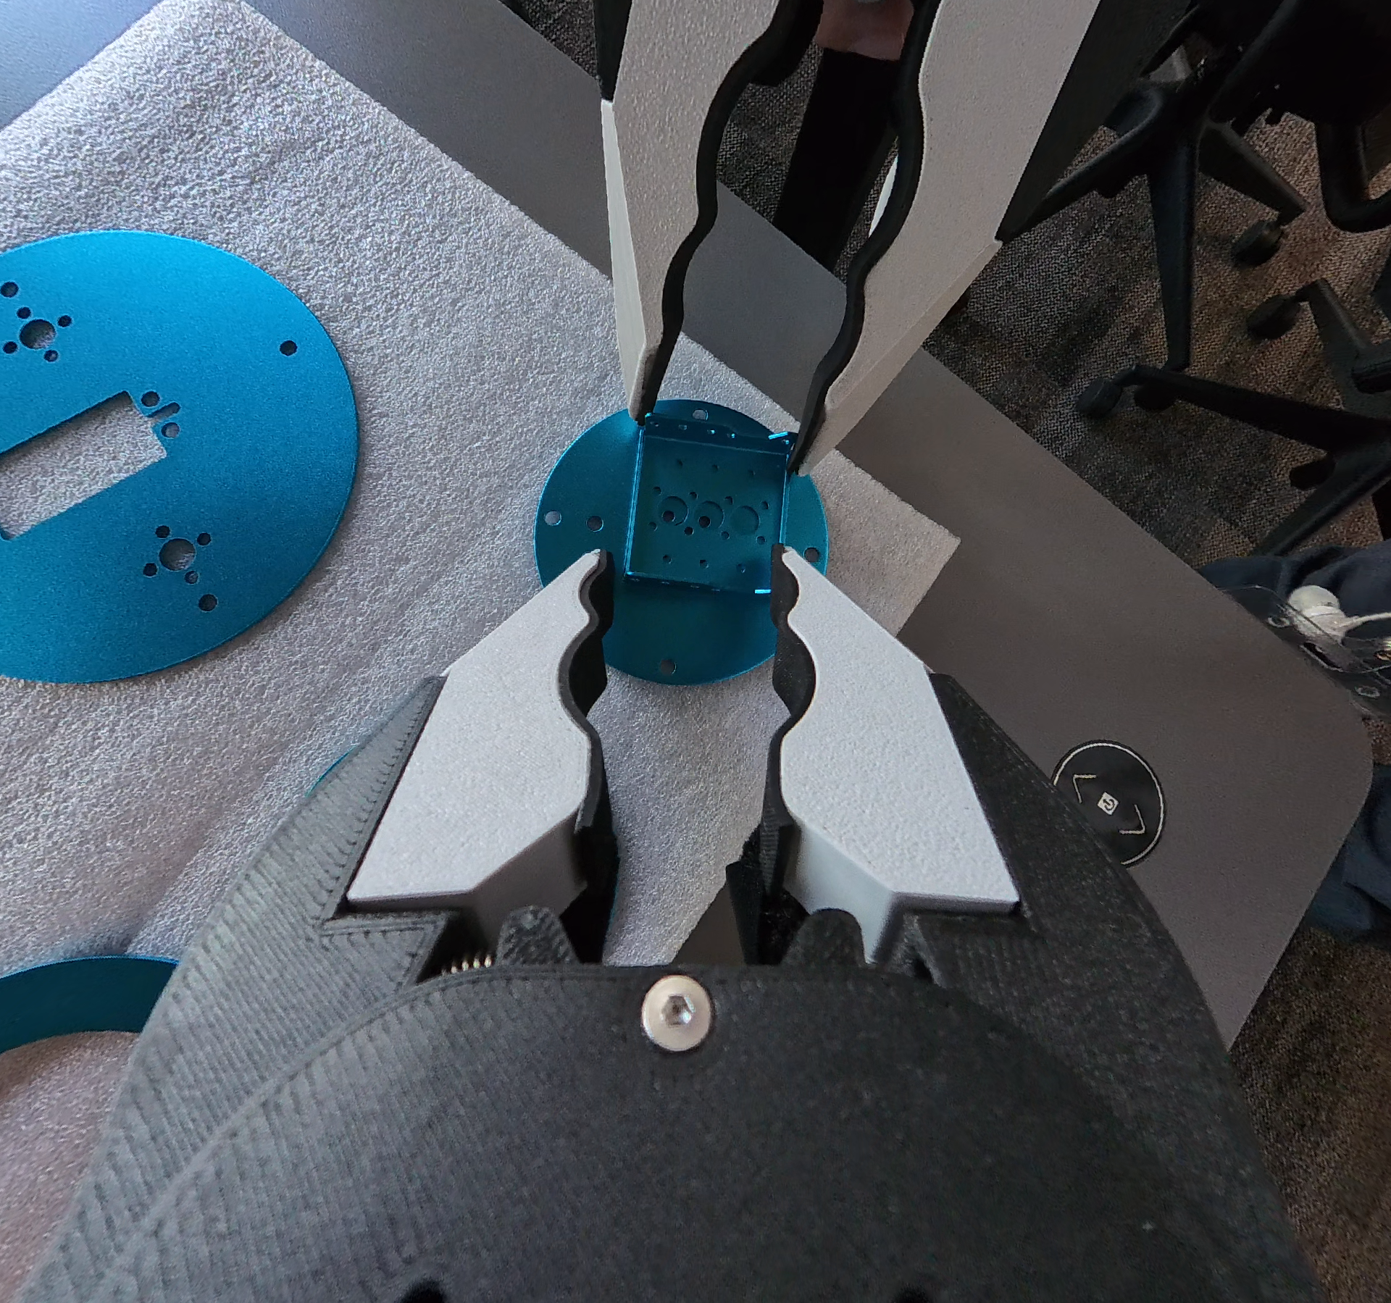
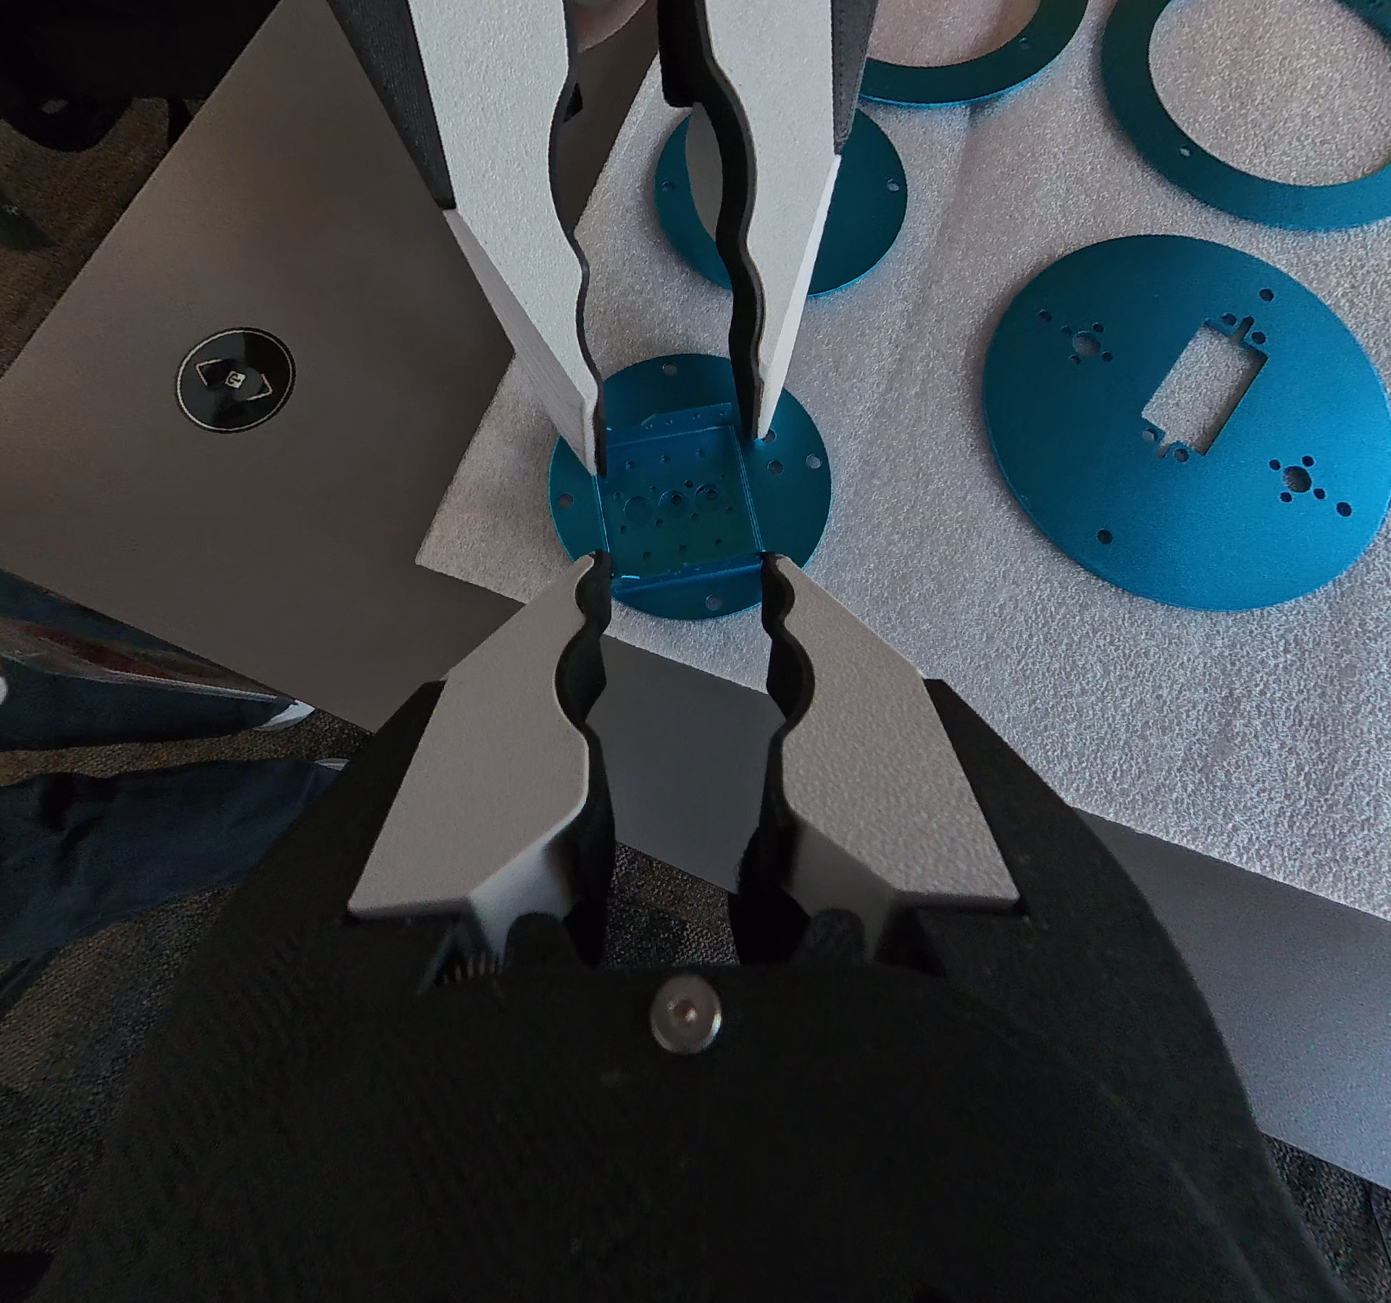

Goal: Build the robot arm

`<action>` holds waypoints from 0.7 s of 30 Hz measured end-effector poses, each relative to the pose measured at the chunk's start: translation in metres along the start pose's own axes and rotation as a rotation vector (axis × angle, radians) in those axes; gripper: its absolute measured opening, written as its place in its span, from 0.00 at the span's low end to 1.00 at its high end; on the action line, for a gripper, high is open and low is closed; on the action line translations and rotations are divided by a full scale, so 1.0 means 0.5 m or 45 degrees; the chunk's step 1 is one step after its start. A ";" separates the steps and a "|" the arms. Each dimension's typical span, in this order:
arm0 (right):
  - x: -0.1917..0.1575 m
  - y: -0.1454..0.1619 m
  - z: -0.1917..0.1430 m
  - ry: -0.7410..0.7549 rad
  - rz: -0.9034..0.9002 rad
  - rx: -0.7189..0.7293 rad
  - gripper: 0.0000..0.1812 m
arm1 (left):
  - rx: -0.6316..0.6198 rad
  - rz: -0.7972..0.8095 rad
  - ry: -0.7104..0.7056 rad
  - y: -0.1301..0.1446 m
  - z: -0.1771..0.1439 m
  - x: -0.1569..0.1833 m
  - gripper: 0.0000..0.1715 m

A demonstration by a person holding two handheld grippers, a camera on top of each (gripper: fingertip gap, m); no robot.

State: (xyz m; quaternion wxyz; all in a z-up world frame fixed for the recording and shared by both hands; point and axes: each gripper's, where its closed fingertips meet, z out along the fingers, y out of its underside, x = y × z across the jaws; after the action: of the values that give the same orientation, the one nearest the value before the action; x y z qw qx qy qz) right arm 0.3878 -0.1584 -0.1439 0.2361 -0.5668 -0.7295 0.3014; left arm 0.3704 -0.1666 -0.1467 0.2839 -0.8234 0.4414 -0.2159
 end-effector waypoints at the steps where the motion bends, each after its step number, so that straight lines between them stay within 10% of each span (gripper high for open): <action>1: 0.000 0.000 0.000 -0.001 -0.002 -0.001 0.21 | 0.000 0.000 0.000 0.000 0.000 0.000 0.23; 21: 0.000 0.003 -0.001 -0.022 -0.001 0.000 0.21 | 0.018 -0.010 0.002 -0.002 0.001 0.000 0.23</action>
State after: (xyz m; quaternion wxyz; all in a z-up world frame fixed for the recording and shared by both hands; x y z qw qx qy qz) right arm 0.3892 -0.1581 -0.1445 0.2299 -0.5639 -0.7317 0.3063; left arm 0.3715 -0.1659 -0.1465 0.2883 -0.8230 0.4368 -0.2209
